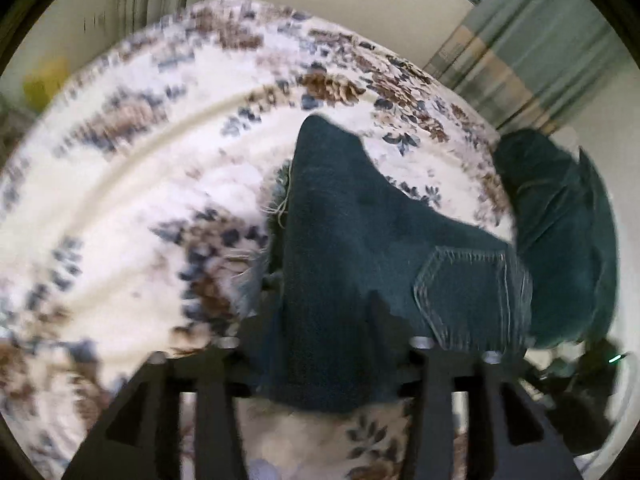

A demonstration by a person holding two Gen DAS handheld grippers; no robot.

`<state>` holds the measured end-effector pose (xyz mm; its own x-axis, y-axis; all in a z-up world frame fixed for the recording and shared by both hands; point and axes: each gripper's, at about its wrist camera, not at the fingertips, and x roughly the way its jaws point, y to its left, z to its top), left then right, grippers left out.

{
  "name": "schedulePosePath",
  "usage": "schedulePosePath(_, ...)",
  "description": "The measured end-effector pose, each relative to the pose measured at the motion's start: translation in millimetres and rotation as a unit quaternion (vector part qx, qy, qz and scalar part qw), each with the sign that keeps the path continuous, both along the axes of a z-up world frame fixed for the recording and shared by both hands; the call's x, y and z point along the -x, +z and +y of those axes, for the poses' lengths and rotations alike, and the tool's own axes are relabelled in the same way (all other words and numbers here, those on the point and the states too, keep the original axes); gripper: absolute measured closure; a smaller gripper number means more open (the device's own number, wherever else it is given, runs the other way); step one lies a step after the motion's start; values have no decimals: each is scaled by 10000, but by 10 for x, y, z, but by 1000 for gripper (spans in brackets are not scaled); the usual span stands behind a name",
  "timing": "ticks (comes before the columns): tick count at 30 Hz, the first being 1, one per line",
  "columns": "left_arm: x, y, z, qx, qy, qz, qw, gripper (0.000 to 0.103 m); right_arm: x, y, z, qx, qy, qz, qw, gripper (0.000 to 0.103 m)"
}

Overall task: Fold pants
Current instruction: 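Carry the folded jeans with both grippers onto the stack of folded clothes, then release the jeans on the stack and raise both grippers away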

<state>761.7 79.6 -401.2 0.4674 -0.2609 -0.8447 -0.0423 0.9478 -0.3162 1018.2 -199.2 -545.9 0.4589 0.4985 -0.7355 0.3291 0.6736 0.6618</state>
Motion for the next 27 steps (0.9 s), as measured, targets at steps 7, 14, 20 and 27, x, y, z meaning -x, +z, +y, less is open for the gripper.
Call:
schedulePosePath(7,709,656,-304,-1112,-101,-502,9925,14,506,1077,23,2492,303,-272,9676,4)
schedulePosePath(14,1366,1289,-481,-1605,-59,-951,9824,8,1908,2148,-4,3657,334,-785,9268,1)
schedulePosePath(20,1990,1879,-614,-1632,-29,-1272,9784,8,2926,3076,68,3924,279,-1216,9113,0)
schedulePosePath(27,2794,2503,-682,-1657,104,-1639,9724,8,4052,4067,-28,3954,259,-1790,9005,0)
